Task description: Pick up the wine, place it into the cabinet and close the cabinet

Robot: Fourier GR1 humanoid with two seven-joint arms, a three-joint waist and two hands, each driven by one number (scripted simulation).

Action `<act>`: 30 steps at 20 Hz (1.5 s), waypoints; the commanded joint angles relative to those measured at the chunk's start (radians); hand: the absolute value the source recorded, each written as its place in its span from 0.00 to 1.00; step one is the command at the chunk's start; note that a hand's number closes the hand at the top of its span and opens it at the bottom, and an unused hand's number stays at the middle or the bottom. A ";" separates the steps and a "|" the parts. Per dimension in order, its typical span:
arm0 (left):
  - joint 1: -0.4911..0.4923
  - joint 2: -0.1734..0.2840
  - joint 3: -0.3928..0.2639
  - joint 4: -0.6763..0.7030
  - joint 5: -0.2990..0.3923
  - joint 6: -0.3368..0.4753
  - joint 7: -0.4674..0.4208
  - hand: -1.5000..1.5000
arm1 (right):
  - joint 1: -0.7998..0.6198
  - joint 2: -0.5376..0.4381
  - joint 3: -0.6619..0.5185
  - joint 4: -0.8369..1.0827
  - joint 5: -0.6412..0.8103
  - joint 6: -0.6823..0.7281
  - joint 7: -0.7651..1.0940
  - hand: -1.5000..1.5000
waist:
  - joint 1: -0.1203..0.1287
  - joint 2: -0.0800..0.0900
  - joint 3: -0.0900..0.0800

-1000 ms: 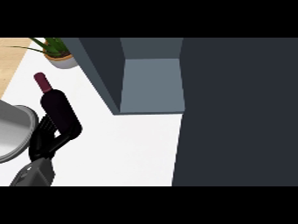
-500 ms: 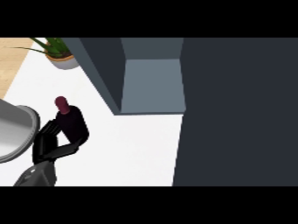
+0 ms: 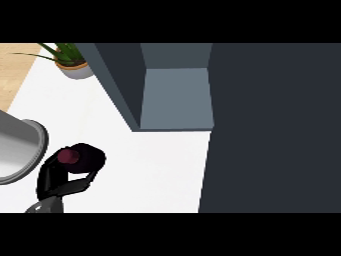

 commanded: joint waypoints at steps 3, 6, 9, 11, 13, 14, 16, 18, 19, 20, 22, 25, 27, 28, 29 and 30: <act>0.069 -0.060 -0.075 -0.140 -0.006 -0.053 0.039 1.00 | 0.020 0.004 0.018 -0.129 -0.041 -0.033 0.082 0.00 | 0.006 0.004 -0.007; 0.123 -0.134 -0.133 -0.319 -0.004 -0.001 0.141 1.00 | -0.018 0.007 0.024 -0.092 -0.010 -0.050 0.079 0.00 | 0.015 0.002 -0.006; 0.242 -0.147 -0.164 -0.521 0.032 -0.025 0.233 1.00 | -0.007 -0.003 -0.008 -0.095 -0.040 -0.043 0.065 0.00 | 0.021 0.000 -0.005; 0.287 -0.179 -0.226 -0.580 0.053 0.014 0.246 1.00 | 0.049 -0.026 -0.038 -0.118 -0.101 0.005 0.052 0.00 | 0.007 0.002 -0.006; 0.345 -0.180 -0.248 -0.786 0.053 0.041 0.381 1.00 | 0.012 0.003 0.016 -0.113 -0.027 -0.045 0.072 0.00 | 0.018 0.000 -0.005; 0.373 -0.180 -0.345 -0.818 0.096 0.100 0.377 1.00 | -0.022 0.009 0.024 -0.064 -0.015 -0.040 0.048 0.00 | 0.015 0.002 -0.006; 0.420 -0.181 -0.313 -0.942 0.088 0.088 0.476 1.00 | -0.039 0.000 0.009 -0.092 -0.041 -0.055 0.077 0.00 | 0.012 0.004 -0.007; 0.406 -0.181 -0.362 -1.012 0.092 0.183 0.527 1.00 | 0.062 0.012 0.039 -0.133 -0.001 -0.019 0.041 0.00 | 0.003 0.004 -0.007; 0.460 -0.181 -0.483 -1.094 0.100 0.253 0.536 1.00 | -0.003 0.020 0.034 -0.076 0.013 -0.042 0.024 0.00 | 0.010 0.003 -0.006; 0.496 -0.181 -0.447 -1.133 0.073 0.210 0.557 1.00 | 0.005 -0.009 -0.015 -0.093 -0.057 -0.035 0.055 0.00 | 0.007 0.005 -0.007; 0.425 -0.182 -0.407 -1.128 0.061 0.237 0.605 1.00 | -0.041 -0.018 -0.042 -0.015 -0.070 -0.016 0.033 0.00 | 0.006 0.007 -0.007; 0.445 -0.182 -0.596 -1.188 0.063 0.399 0.610 1.00 | 0.046 -0.011 -0.027 -0.150 -0.079 -0.038 0.076 0.00 | -0.003 0.005 -0.007; 0.433 -0.182 -0.614 -1.249 0.051 0.426 0.676 1.00 | -0.023 -0.005 -0.016 -0.126 -0.036 -0.076 0.089 0.00 | 0.002 0.006 -0.008; 0.469 -0.182 -0.612 -1.362 0.031 0.421 0.747 1.00 | 0.016 -0.008 -0.006 -0.148 -0.035 -0.062 0.091 0.00 | 0.003 0.004 -0.007; 0.411 -0.182 -0.564 -1.280 0.038 0.400 0.730 1.00 | 0.006 0.005 0.012 -0.124 -0.016 -0.051 0.068 0.00 | 0.002 0.007 -0.007; 0.393 -0.180 -0.557 -1.294 0.020 0.394 0.755 1.00 | 0.006 -0.035 -0.107 -0.009 -0.105 0.026 -0.022 0.00 | 0.002 0.007 -0.007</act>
